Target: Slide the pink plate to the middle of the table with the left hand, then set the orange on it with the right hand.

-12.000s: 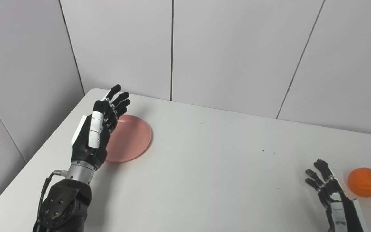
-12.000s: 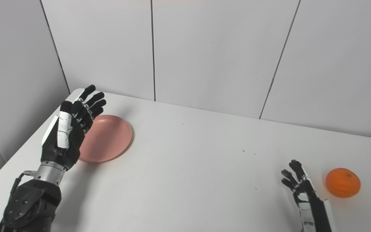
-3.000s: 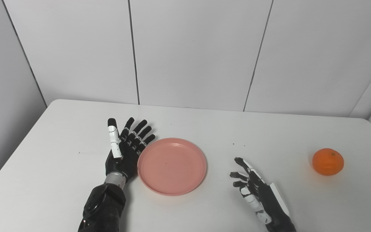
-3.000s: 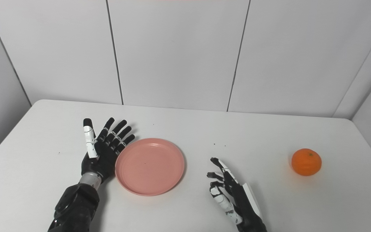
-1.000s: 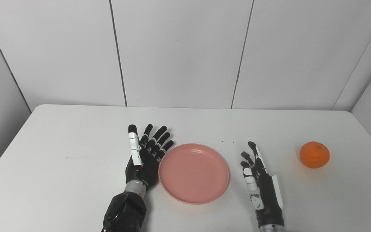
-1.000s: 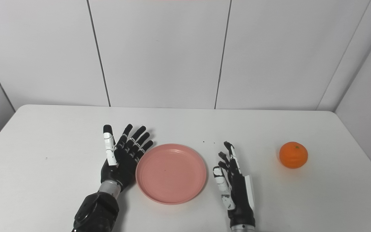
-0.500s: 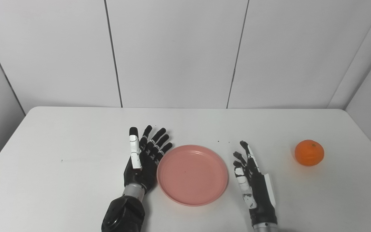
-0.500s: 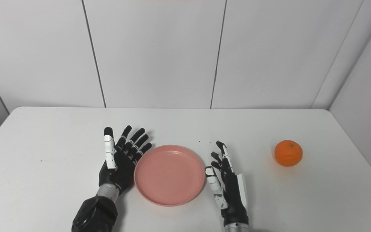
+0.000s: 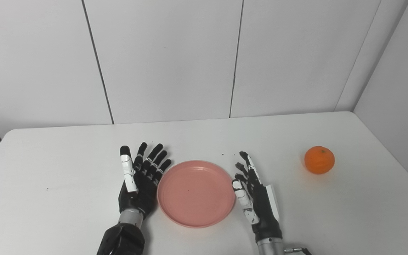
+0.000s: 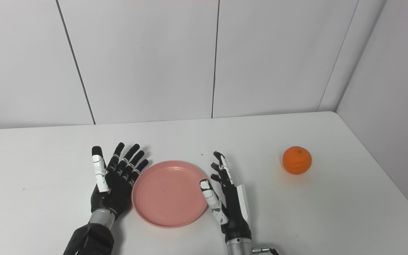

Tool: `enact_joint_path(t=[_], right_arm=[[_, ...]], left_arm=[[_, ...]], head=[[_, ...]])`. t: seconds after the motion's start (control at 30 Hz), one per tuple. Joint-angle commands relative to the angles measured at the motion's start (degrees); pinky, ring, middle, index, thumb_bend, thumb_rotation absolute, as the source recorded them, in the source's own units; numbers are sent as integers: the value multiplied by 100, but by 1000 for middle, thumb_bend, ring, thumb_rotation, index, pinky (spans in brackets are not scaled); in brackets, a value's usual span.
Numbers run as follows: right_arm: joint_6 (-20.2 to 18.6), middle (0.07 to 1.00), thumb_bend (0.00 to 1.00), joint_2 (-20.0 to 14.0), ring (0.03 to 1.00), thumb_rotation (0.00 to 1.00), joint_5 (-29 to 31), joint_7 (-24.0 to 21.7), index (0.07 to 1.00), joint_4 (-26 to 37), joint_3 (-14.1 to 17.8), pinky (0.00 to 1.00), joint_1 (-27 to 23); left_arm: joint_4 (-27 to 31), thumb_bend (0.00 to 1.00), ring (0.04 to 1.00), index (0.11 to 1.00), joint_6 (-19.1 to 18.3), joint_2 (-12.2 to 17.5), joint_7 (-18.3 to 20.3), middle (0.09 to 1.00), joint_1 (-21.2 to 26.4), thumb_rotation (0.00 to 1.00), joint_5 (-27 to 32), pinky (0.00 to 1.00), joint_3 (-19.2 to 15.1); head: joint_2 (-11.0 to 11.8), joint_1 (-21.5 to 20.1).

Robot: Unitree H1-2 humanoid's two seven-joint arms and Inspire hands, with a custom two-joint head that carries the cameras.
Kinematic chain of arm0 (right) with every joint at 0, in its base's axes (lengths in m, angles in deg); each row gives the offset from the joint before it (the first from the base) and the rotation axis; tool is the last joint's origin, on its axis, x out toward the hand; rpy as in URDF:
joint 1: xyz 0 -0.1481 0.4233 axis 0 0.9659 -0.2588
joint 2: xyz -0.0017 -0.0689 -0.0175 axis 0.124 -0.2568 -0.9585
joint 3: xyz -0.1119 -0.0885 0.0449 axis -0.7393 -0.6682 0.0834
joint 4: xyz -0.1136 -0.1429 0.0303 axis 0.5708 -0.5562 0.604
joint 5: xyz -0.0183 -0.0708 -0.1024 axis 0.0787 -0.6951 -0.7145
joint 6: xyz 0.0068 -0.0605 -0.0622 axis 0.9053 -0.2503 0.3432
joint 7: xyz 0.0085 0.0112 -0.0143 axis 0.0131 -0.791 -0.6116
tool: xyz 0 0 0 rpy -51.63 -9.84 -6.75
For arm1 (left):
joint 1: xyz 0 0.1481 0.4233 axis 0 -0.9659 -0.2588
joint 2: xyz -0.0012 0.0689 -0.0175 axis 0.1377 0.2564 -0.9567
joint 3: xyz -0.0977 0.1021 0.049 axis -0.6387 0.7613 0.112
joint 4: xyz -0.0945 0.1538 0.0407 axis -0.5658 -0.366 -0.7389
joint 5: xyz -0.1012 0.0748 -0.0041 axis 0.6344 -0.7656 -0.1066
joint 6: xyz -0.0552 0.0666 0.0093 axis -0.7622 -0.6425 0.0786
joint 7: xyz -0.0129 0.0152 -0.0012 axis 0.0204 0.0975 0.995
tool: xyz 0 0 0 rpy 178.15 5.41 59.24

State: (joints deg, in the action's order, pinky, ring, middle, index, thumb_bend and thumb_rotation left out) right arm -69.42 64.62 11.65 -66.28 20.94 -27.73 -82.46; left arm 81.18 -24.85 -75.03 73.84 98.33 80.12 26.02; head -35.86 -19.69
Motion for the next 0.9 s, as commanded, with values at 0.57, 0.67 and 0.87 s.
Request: enact_joint_path(t=[0.57,0.67,0.87], right_arm=[[791,936,682,-16,893,1000,-492,909,913,92,100,855,7],[697,943,694,-20,901,1000,-472,871,914,212,109,814,-79],[369,947,703,-71,911,1000,-633,792,935,540,206,864,-228]], left_arm=[[-555,741,872,976,-86,226,67,827,-21,909,-126,862,-113],[-646,748,879,979,-101,265,156,828,35,901,-55,884,-162],[-714,744,895,986,-140,288,149,832,119,895,-70,907,-241]], head=[[104,-512],[138,-652],[175,-769]])
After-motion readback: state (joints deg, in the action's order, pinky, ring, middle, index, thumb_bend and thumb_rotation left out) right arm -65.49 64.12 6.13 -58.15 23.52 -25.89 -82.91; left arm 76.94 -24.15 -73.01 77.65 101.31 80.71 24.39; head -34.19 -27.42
